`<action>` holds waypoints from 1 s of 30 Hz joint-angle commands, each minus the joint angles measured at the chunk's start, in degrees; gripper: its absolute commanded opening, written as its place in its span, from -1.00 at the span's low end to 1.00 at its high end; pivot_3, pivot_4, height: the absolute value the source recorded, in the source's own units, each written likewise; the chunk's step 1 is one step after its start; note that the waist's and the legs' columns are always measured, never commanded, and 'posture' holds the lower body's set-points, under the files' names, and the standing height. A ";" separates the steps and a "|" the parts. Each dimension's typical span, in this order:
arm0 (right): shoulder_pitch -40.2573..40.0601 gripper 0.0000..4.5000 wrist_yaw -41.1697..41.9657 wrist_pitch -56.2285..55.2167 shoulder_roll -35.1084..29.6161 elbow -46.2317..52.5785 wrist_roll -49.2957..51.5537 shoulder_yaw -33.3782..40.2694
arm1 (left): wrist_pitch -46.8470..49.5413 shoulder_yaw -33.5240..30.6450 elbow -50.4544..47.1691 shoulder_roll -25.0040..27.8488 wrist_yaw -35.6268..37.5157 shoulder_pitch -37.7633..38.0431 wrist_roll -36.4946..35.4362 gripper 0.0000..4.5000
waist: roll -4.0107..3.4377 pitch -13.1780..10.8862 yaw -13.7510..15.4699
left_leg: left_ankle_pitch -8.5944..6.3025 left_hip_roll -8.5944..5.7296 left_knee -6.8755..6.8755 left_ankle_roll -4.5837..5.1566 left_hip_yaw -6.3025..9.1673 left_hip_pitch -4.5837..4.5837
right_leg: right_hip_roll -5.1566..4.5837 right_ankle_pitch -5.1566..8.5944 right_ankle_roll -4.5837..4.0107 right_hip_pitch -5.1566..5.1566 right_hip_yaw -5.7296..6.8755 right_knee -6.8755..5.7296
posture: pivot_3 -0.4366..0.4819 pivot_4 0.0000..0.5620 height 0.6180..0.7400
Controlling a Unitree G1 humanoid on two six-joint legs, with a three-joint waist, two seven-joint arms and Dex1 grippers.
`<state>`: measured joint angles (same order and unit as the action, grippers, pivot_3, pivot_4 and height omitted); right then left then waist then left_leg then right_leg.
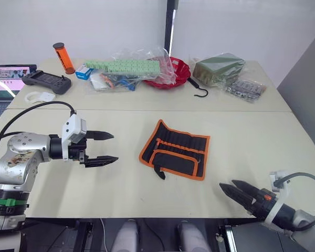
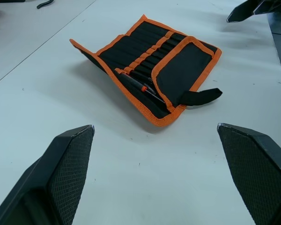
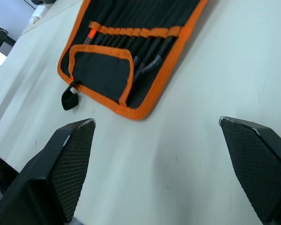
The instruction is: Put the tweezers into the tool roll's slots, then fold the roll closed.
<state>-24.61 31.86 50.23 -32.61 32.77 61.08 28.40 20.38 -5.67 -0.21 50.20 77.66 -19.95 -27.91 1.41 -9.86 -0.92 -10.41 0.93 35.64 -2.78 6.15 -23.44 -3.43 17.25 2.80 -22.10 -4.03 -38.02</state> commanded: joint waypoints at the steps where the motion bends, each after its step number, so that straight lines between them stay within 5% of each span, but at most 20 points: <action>1: -0.58 1.00 -1.04 -1.01 0.32 2.63 2.40 1.15 | 0.97 -0.19 -3.63 0.05 0.95 -1.23 -2.32 0.99 | 0.00 0.00 0.00 | 0.00 0.01 0.00 0.00 0.00 0.00 | 0.00 0.00 0.00 -0.01 0.00 0.00 | -0.05 -0.47 1.00; 9: 13.42 1.00 -18.13 6.56 -1.21 3.14 5.44 -6.01 | 0.05 -2.04 -10.86 -1.71 -3.01 2.28 -2.94 0.99 | 0.00 0.00 -0.38 | 0.00 0.03 0.00 0.00 -0.03 0.02 | 0.03 -0.02 -0.05 -0.03 -0.05 -0.02 | -0.05 -0.47 1.00; 15: 29.73 1.00 -27.02 14.84 -1.93 -7.96 14.42 -10.77 | 3.41 -3.56 -17.23 -2.35 -7.54 7.86 -4.78 0.99 | -0.01 -0.01 -0.66 | 0.00 0.01 -0.01 0.00 -0.04 -0.03 | 0.02 -0.06 -0.13 -0.06 -0.07 -0.02 | -0.05 -0.47 1.00; 30: 40.65 1.00 -26.88 24.05 0.05 -26.75 21.43 -13.15 | 8.76 -7.96 -24.97 -2.76 -16.04 15.46 -9.42 0.99 | -0.02 -0.02 -0.48 | 0.00 0.01 0.00 0.01 -0.04 -0.02 | 0.05 -0.07 -0.14 -0.06 -0.08 -0.04 | -0.05 -0.47 1.00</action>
<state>15.64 3.83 72.54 -32.96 6.56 79.01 14.59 29.29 -12.30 -23.28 47.08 61.94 -4.48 -36.19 1.40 -9.88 -1.40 -10.41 0.94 35.65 -2.76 6.11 -23.48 -3.38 17.18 2.66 -22.17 -4.10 -38.06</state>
